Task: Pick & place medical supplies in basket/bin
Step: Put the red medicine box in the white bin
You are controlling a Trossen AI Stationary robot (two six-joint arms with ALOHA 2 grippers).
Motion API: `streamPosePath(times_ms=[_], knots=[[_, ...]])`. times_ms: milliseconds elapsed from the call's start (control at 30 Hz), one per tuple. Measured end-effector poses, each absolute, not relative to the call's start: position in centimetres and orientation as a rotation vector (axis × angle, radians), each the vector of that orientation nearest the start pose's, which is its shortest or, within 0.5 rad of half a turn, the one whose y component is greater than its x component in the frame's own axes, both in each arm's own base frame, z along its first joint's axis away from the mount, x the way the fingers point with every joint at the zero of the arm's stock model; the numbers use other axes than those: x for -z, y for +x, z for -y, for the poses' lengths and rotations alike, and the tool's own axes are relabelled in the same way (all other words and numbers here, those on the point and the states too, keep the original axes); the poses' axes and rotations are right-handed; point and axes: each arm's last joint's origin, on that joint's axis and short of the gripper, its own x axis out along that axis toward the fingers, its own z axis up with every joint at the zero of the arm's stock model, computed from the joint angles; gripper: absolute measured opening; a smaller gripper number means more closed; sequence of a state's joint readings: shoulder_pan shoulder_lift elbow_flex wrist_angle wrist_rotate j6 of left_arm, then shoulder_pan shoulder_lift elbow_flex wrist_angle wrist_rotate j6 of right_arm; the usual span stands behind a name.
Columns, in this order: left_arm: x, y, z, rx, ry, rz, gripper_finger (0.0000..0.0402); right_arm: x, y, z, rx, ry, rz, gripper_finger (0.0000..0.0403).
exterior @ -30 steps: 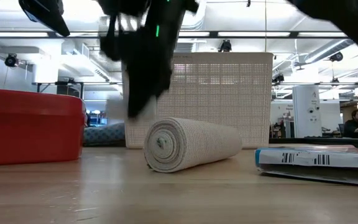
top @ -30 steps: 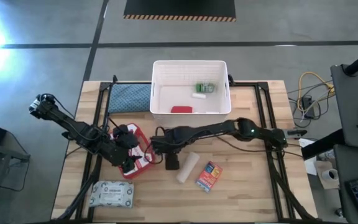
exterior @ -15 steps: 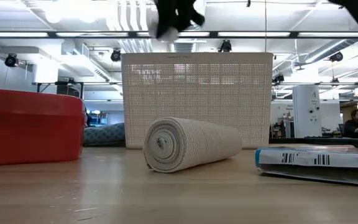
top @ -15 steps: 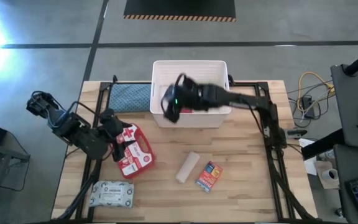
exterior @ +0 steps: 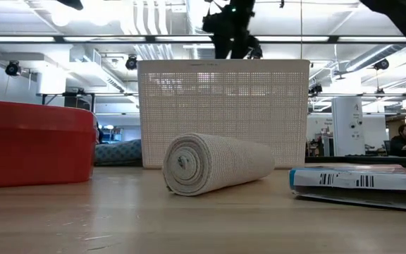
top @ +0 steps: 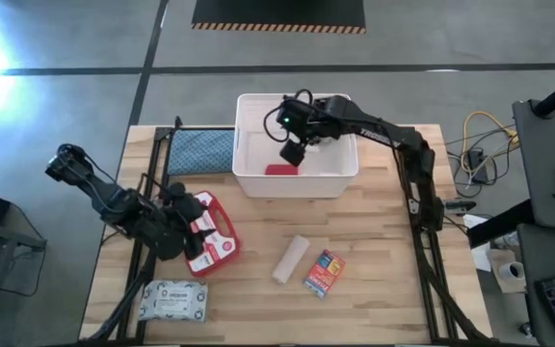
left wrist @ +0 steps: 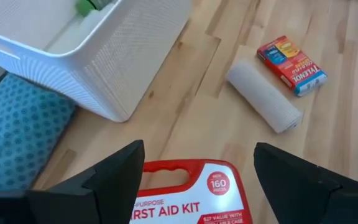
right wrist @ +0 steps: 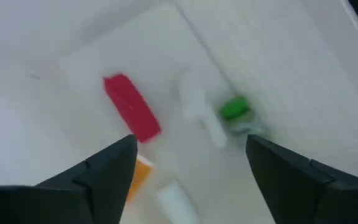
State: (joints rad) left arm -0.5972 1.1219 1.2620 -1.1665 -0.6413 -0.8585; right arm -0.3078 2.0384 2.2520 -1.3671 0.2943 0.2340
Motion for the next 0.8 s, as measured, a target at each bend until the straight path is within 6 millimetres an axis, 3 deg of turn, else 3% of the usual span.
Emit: streamPosePath(times_ms=[100, 233, 467, 633, 800], knots=[[-35.6, 16.8, 9.3, -0.389, -0.208, -0.724, 0.0281, -37.5, 37.2, 11.7, 0.603, 0.156, -1.134, 0.0304], [-35.5, 16.9, 9.3, -0.398, -0.202, -0.720, 0.0281, -39.3, 35.7, 8.0, 0.435, 0.110, -1.164, 0.0310], [-35.6, 17.0, 9.1, -0.448, -0.174, -0.672, 0.0281, -39.4, 33.1, 0.6, 0.129, 0.247, -1.277, 0.0297], [-35.6, 17.0, 9.1, -0.449, -0.162, -0.672, 0.0281, -36.4, 30.8, -4.6, 0.159, 0.231, -1.399, 0.0287], [-35.2, 17.0, 9.1, -0.452, -0.151, -0.682, 0.0281, -31.4, 29.2, -8.4, 0.268, 0.455, -1.485, 0.0280]])
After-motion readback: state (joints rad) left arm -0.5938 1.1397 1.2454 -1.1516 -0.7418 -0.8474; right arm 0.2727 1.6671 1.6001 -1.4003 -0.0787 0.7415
